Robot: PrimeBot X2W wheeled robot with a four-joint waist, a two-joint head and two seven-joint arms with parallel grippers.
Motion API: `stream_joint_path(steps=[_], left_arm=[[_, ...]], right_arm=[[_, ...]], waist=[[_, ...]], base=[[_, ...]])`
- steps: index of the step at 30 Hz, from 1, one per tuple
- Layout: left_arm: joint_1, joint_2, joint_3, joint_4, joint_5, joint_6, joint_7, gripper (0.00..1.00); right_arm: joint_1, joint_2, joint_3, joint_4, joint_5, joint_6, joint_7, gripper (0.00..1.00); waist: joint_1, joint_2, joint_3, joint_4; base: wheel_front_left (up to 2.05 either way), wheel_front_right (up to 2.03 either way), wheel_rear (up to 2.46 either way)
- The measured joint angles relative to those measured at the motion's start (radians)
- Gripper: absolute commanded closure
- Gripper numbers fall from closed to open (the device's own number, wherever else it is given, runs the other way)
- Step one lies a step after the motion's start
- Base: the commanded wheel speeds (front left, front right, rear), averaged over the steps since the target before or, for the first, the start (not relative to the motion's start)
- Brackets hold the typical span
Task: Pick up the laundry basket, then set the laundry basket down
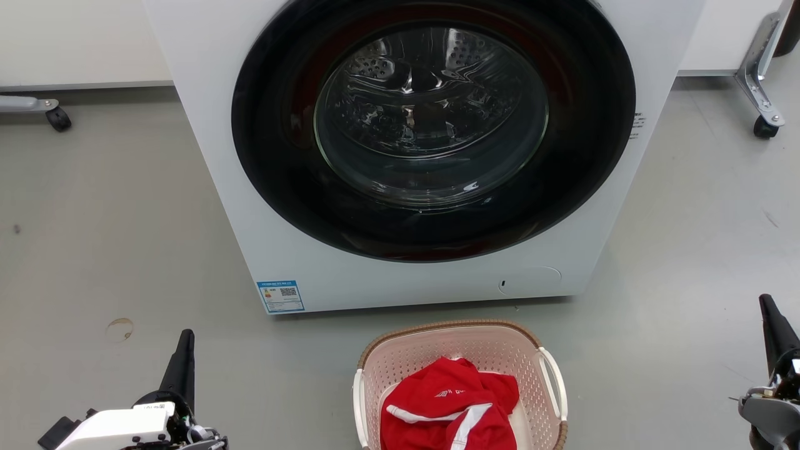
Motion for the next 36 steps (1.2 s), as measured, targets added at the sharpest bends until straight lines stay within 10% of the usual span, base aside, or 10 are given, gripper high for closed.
stream_joint_path(steps=[36], left_arm=[[0.0, 0.0, 0.0, 0.0, 0.0, 0.0, 0.0, 1.0]], right_arm=[[0.0, 0.0, 0.0, 0.0, 0.0, 0.0, 0.0, 1.0]], waist=[[0.0, 0.0, 0.0, 0.0]], base=[[0.0, 0.0, 0.0]])
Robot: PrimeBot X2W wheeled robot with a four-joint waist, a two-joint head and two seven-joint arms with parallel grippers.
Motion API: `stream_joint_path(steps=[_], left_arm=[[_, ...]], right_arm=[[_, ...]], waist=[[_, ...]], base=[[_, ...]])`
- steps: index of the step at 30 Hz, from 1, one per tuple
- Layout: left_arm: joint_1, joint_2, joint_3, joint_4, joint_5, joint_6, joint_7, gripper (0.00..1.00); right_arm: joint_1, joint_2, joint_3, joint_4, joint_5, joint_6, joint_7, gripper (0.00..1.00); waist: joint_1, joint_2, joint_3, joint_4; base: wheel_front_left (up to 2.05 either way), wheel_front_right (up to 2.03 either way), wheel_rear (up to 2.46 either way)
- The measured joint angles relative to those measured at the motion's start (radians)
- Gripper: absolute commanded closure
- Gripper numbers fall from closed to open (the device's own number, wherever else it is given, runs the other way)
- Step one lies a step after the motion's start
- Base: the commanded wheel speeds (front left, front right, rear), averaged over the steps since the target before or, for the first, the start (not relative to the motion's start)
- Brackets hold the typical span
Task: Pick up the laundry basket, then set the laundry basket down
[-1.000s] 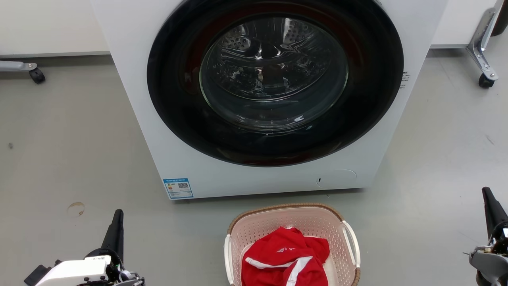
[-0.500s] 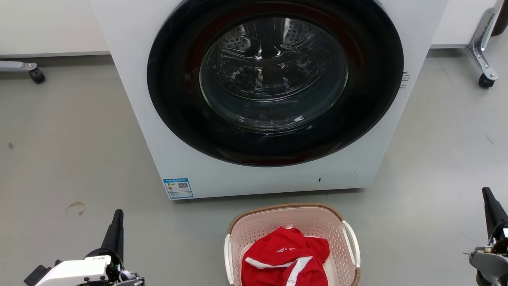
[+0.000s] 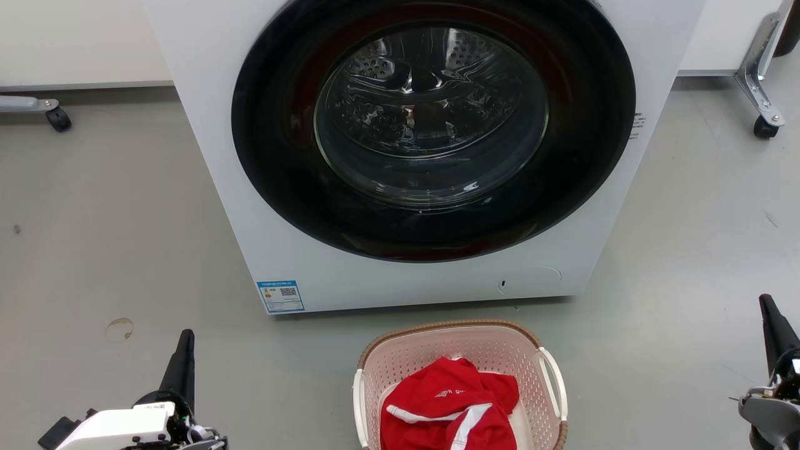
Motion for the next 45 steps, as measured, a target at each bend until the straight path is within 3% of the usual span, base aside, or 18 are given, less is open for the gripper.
stream_joint_path(steps=[12, 13, 18, 26, 45], left_arm=[[0.0, 0.0, 0.0, 0.0, 0.0, 0.0, 0.0, 1.0], [0.001, -0.001, 0.0, 0.004, 0.0, 0.0, 0.0, 0.0], [0.051, -0.018, -0.006, 0.055, 0.0, 0.001, -0.002, 0.0], [0.058, -0.017, -0.016, 0.048, 0.011, 0.001, -0.03, 0.0], [0.058, -0.014, -0.058, 0.024, 0.234, 0.007, -0.078, 0.0]], right_arm=[[0.0, 0.0, 0.0, 0.0, 0.0, 0.0, 0.0, 1.0], [0.002, 0.002, 0.0, 0.003, 0.0, 0.0, 0.0, 0.0], [0.06, 0.052, 0.013, 0.046, 0.0, -0.002, -0.001, 0.0], [0.067, 0.05, 0.022, 0.027, -0.026, -0.003, -0.022, 0.0], [0.069, 0.03, 0.062, -0.016, -0.311, -0.003, -0.072, 0.0]], waist=[[0.0, 0.0, 0.0, 0.0], [0.0, 0.0, 0.0, 0.0], [0.0, 0.0, 0.0, 0.0], [0.0004, 0.0, -0.001, -0.001], [0.0002, 0.0, -0.001, -0.001]], base=[[0.0, 0.0, 0.0], [0.0, 0.0, 0.0], [0.0, 0.0, 0.0], [0.0, 0.0, 0.0], [0.0, 0.0, 0.0]])
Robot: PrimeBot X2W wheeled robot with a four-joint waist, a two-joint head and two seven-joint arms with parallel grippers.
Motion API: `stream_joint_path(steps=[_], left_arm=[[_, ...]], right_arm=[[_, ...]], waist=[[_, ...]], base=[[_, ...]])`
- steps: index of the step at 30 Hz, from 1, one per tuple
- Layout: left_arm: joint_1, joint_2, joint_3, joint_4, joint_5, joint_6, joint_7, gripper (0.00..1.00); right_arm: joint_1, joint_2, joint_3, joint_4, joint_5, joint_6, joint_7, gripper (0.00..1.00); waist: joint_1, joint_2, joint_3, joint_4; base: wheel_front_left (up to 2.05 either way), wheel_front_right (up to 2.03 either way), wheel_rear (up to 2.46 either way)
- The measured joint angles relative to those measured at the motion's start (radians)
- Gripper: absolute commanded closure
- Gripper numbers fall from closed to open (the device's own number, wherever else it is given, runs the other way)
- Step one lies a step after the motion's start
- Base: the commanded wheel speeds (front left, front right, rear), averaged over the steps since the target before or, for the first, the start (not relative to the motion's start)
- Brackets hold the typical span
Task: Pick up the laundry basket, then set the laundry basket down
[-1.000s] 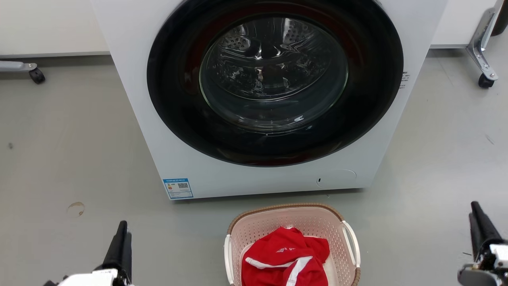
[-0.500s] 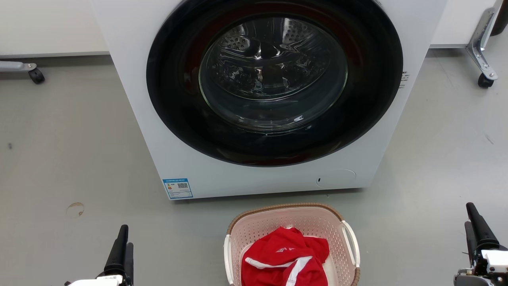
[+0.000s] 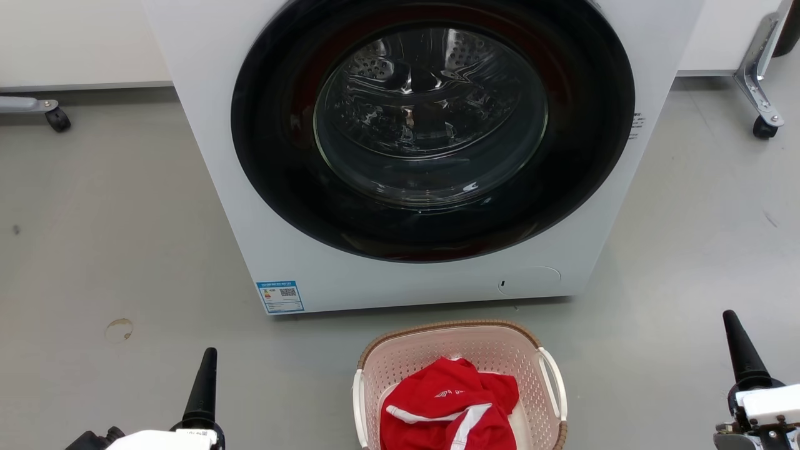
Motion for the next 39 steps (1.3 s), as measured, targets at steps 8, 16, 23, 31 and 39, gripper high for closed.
stream_joint_path(steps=[8, 16, 23, 31, 39], left_arm=[[0.0, 0.002, -0.025, -0.007, 0.105, 0.012, -0.023, 0.0], [0.0, 0.003, -0.045, -0.009, 0.193, 0.013, -0.047, 0.0], [0.0, 0.004, -0.056, -0.009, 0.281, 0.013, -0.065, 0.0], [0.0, 0.005, -0.07, -0.009, 0.378, 0.013, -0.089, 0.0], [0.001, 0.007, -0.08, -0.01, 0.482, 0.012, -0.111, 0.0]], right_arm=[[0.0, -0.01, 0.031, -0.005, -0.137, 0.0, -0.023, 0.0], [0.0, -0.022, 0.059, -0.004, -0.249, 0.0, -0.044, 0.0], [0.0, -0.027, 0.082, 0.0, -0.341, 0.0, -0.065, 0.0], [0.0, -0.032, 0.105, 0.002, -0.447, 0.003, -0.088, 0.0], [0.0, -0.038, 0.123, 0.005, -0.546, 0.003, -0.108, 0.0]], waist=[[0.0, 0.0, -0.002, 0.001], [-0.0001, 0.0, -0.007, 0.003], [0.0, 0.0, -0.012, 0.006], [-0.0001, 0.0, -0.016, 0.007], [-0.0001, 0.0, -0.017, 0.005]], base=[[0.0, 0.0, 0.0], [0.0, 0.0, 0.0], [0.0, 0.0, 0.0], [0.0, 0.0, 0.0], [0.0, 0.0, 0.0]])
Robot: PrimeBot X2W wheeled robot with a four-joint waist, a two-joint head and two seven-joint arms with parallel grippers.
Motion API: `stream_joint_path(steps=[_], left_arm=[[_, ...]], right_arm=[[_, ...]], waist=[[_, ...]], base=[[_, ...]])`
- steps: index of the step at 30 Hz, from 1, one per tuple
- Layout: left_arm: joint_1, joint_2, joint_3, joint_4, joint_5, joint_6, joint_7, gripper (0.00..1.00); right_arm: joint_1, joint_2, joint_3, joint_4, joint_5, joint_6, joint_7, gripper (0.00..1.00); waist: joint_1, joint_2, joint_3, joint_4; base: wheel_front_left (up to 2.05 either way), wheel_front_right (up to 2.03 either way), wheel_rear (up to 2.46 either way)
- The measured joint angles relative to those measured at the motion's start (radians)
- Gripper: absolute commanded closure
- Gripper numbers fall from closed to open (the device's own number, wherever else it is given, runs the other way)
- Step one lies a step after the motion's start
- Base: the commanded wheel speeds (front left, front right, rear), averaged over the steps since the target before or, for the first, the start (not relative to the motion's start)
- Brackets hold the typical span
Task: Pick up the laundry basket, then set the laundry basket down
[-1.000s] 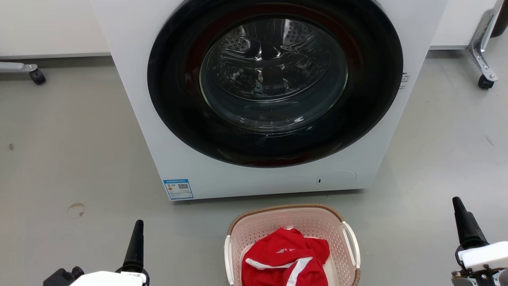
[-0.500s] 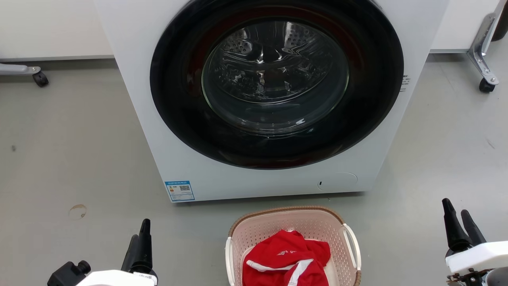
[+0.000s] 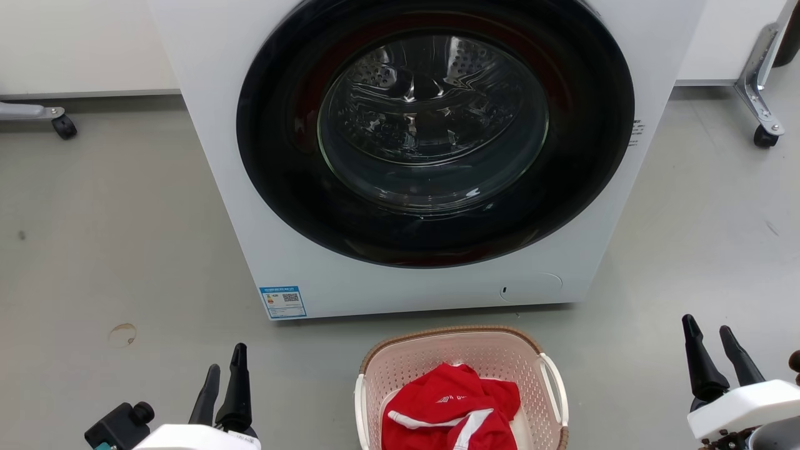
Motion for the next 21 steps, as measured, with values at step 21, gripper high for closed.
stream_joint_path(steps=[21], left_arm=[[0.002, 0.005, -0.01, 0.0, 0.259, -0.009, -0.059, 0.0]], right_arm=[[0.001, -0.015, 0.025, 0.001, -0.252, 0.0, -0.06, 0.0]], waist=[[0.0, 0.0, -0.007, -0.001]], base=[[0.0, 0.0, 0.0]])
